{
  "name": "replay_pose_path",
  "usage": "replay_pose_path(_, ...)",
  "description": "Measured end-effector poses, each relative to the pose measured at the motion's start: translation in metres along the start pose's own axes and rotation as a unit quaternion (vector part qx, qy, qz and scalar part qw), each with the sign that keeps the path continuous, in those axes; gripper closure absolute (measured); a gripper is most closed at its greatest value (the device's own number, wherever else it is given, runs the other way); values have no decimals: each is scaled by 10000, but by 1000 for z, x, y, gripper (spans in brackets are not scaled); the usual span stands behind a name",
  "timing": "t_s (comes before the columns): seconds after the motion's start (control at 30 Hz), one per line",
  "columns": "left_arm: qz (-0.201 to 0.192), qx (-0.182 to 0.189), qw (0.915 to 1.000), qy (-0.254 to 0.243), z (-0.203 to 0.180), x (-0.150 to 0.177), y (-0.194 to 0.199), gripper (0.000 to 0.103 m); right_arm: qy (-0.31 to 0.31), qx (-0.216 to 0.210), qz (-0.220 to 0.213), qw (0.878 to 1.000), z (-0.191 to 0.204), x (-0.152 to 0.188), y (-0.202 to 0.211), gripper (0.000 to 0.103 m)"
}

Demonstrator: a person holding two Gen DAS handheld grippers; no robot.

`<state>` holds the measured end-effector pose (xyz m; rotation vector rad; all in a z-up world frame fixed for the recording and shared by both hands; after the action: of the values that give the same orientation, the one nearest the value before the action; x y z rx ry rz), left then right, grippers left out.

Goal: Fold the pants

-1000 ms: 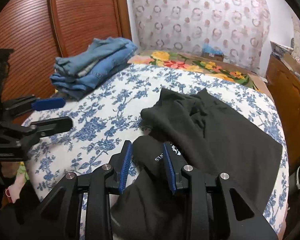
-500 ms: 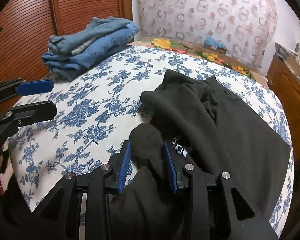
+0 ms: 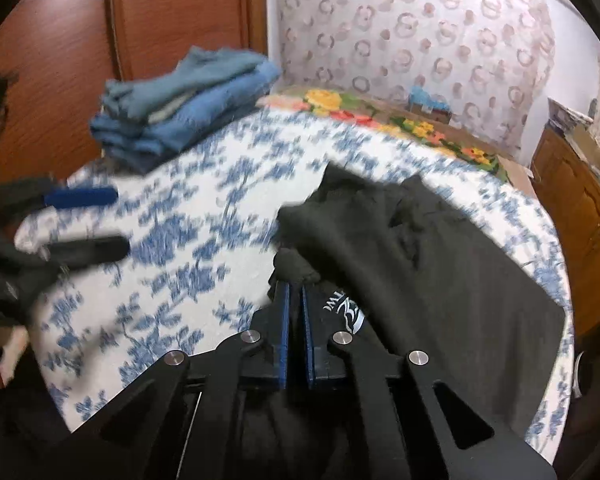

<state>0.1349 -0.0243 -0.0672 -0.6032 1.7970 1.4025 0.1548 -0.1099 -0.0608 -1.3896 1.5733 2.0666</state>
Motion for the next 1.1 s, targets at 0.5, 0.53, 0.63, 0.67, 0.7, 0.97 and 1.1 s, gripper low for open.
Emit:
replay_pose_path(0.5,32,133,9998,-141,-19,-5,-7,41,-351,852,-527,9944,-99,-36,60,100)
replay_pose_path(0.53,33,138,9998,-153,-21,-6,-8,41,-373,937,-528,9935,-107,-36,62,100)
replay_pose_path(0.63,39,161,9997,-182,-26,-6,-9,41,-498,1179,-489,9906,-133,-31,67,100)
replay_pose_path(0.67,41,168,9997,-191,-27,-6,-9,41,-542,1238,-477,9897,-139,-29,68,100)
replay_pose_path(0.7,48,180,9996,-206,-29,-6,-9,41,-623,1344,-446,9880,-150,-25,68,100)
replay_pose_path(0.97,115,219,9993,-295,-38,-4,-14,41,-1103,1887,54,9758,-202,14,53,73)
replay_pose_path(1.1,150,251,9990,-342,-43,-3,-18,41,-1357,1813,-15,9740,-210,26,57,72)
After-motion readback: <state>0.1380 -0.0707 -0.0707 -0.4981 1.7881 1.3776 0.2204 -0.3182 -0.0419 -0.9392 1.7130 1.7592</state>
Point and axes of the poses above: each gripper's, at about its wrist camera, not at the fingertips, and y roughly against the way its jaws point, z to its left, x to its underside, the point moved 5 cm from there along -y, roughly the way its jaws point, and after that the axes turned 6 degrees about -z, right-handed, at the moved point
